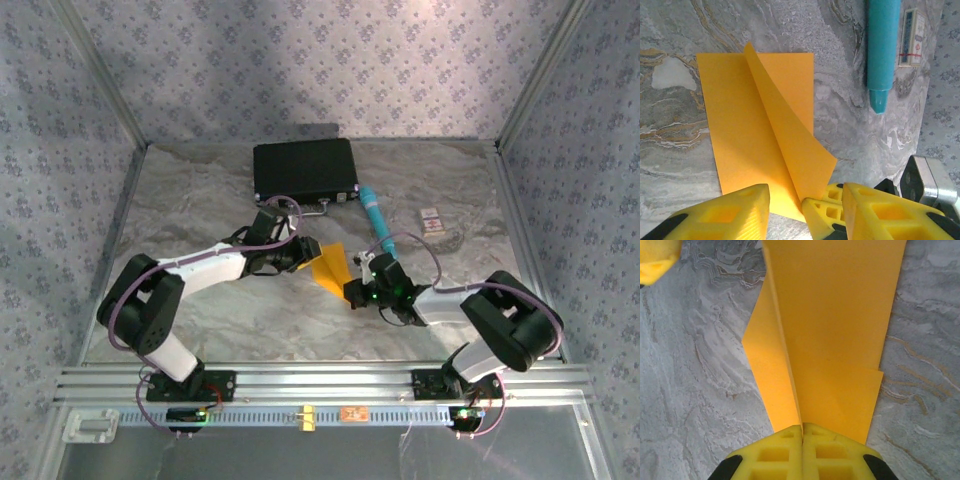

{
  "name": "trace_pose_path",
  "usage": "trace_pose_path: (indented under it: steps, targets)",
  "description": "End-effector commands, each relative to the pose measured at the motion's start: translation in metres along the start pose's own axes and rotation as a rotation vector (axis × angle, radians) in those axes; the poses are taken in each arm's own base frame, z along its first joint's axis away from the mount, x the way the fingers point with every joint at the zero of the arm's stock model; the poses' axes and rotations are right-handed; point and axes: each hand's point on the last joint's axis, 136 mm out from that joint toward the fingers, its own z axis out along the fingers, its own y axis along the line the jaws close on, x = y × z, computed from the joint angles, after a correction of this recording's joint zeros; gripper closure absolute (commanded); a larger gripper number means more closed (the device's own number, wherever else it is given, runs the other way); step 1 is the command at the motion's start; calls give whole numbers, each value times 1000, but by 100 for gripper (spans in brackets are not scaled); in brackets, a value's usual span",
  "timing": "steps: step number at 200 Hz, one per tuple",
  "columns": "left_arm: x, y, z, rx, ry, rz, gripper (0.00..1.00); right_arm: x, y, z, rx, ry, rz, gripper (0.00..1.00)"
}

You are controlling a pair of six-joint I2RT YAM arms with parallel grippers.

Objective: Fold a paper plane with a square sheet of paper (pick it up from the middle)
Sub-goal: Fourth fold the wing at the center of the table.

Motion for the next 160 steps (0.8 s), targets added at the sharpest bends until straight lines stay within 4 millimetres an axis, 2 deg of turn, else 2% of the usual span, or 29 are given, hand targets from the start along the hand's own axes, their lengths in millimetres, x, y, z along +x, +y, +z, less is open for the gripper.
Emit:
trace_pose_path:
  steps: [1, 80, 160]
  targets:
    - [5, 1, 7, 15, 33, 12, 61, 7, 4, 1, -64, 23, 62, 95]
    - [18, 0, 30, 6, 110, 36, 82, 6, 1, -1, -137, 13, 175, 95]
    - [33, 25, 54, -64, 162, 13, 87, 5, -1, -2, -206, 36, 293, 95]
